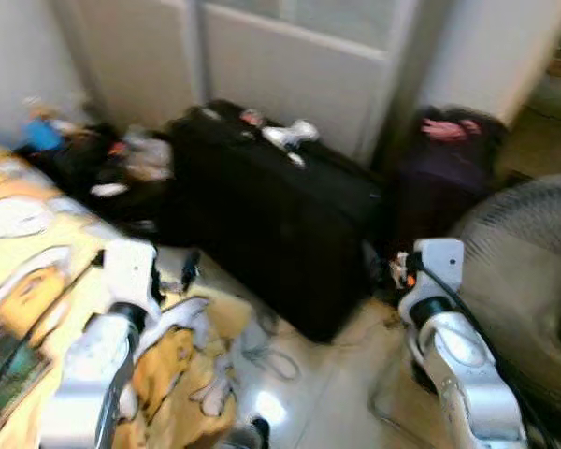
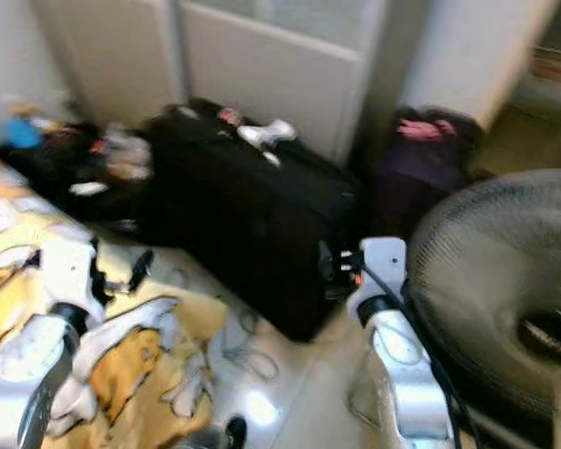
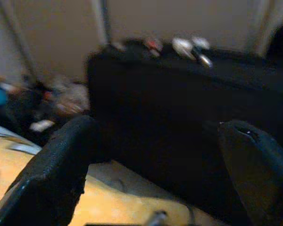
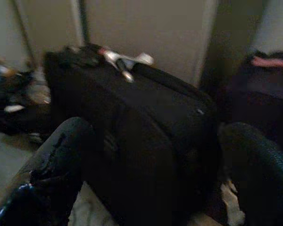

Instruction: Clean up the room

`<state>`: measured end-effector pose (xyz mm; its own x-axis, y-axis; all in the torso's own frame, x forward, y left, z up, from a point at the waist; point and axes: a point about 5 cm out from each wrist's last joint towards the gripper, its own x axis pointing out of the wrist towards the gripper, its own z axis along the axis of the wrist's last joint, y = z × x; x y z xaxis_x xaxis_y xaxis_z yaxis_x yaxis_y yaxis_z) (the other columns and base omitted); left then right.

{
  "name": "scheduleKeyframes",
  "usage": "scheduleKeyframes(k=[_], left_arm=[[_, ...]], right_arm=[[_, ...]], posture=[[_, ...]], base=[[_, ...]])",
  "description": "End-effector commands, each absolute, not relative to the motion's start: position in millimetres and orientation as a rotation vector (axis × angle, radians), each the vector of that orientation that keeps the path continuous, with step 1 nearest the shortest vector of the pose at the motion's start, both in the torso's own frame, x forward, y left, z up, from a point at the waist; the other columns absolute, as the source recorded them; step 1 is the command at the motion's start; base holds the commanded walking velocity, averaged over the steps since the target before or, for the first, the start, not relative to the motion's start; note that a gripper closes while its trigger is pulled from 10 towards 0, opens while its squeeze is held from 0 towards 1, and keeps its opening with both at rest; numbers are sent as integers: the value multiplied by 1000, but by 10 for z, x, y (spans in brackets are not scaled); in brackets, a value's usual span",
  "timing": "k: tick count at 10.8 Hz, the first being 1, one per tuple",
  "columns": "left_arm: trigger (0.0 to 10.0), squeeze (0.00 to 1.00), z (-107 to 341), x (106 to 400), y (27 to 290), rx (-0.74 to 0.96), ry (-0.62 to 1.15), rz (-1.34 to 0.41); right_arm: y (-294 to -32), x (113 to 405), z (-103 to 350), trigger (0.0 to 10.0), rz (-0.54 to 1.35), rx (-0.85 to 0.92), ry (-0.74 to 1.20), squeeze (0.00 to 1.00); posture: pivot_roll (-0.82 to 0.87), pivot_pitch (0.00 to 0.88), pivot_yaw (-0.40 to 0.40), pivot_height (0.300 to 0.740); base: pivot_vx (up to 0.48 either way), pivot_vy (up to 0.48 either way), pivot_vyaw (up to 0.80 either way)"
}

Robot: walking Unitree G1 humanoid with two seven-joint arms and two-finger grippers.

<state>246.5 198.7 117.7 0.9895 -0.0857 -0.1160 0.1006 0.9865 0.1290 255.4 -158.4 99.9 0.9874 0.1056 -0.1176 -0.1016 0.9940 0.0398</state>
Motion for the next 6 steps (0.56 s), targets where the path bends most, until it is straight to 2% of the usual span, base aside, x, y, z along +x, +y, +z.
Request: scheduleKeyframes(k=[1,4,6], left_arm=[[10000,0,1216,2454,2004,145,99,-77],[10000,0,1202,2430,1953,162,107,-100],[10000,0,1206,2445,1945,147,112,-106]], right_arm=[[-1618,2577,1012,10000,83,34,111,1000],[-1652,2554,1024,10000,24,42,106,1000],[-1652,2533,1004,10000,25,41,115,1000]], posture=[[47,0,-40,740],[34,0,-22,740],[25,0,-13,740]], base=[[0,0,800],[0,0,800],[0,0,0]])
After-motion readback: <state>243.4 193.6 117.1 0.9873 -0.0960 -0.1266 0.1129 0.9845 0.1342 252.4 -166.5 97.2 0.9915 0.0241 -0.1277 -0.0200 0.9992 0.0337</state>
